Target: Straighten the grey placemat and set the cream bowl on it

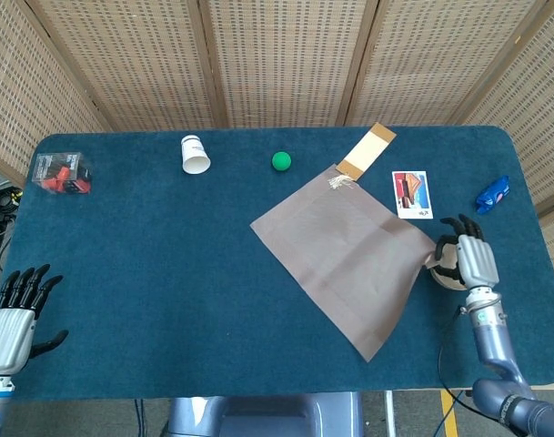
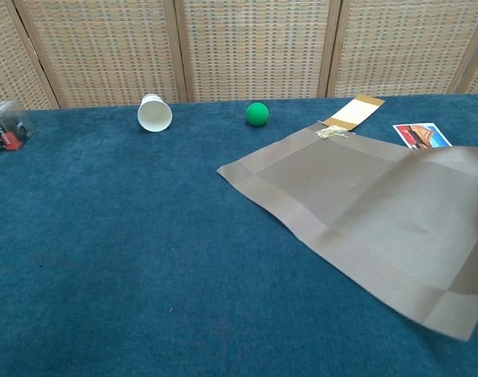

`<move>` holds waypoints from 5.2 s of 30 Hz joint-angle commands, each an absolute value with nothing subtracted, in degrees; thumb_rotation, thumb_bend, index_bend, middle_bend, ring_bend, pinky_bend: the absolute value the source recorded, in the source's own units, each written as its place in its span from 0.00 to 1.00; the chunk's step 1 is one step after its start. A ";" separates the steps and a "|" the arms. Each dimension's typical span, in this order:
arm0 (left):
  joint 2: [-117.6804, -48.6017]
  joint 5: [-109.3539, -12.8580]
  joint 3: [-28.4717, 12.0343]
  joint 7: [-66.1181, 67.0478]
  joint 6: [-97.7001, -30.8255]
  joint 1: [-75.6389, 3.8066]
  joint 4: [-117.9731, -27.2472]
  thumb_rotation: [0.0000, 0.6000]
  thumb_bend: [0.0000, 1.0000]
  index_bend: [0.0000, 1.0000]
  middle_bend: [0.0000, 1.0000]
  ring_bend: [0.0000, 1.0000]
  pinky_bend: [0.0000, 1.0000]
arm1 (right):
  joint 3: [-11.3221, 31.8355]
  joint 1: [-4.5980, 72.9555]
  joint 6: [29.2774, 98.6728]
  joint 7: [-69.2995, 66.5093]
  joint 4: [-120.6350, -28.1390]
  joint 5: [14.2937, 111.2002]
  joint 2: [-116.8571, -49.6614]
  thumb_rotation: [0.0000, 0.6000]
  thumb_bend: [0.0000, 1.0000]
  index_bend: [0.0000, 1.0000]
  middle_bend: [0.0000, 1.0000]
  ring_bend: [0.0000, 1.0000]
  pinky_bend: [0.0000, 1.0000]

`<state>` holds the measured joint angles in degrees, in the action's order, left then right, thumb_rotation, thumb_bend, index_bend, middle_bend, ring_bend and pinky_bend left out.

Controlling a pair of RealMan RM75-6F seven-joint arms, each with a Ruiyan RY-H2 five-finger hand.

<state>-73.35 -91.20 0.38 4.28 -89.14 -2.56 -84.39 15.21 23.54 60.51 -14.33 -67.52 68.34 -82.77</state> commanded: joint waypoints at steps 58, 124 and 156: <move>-81.26 -83.82 -14.69 14.12 -58.77 -34.93 -82.11 1.00 0.04 0.17 0.00 0.00 0.00 | 11.22 7.31 83.08 -20.49 -76.90 77.25 -67.34 1.00 0.21 0.04 0.00 0.00 0.00; -129.72 -64.30 -22.39 25.62 -33.24 -77.69 -16.10 1.00 0.07 0.23 0.00 0.00 0.00 | 15.25 6.74 79.80 -31.19 -72.92 73.51 -66.96 1.00 0.21 0.06 0.00 0.00 0.00; -130.00 -59.08 -17.92 26.43 -32.85 -78.96 -18.02 1.00 0.48 0.41 0.00 0.00 0.00 | 15.53 6.66 80.25 -32.76 -72.56 74.37 -67.38 1.00 0.20 0.08 0.00 0.00 0.00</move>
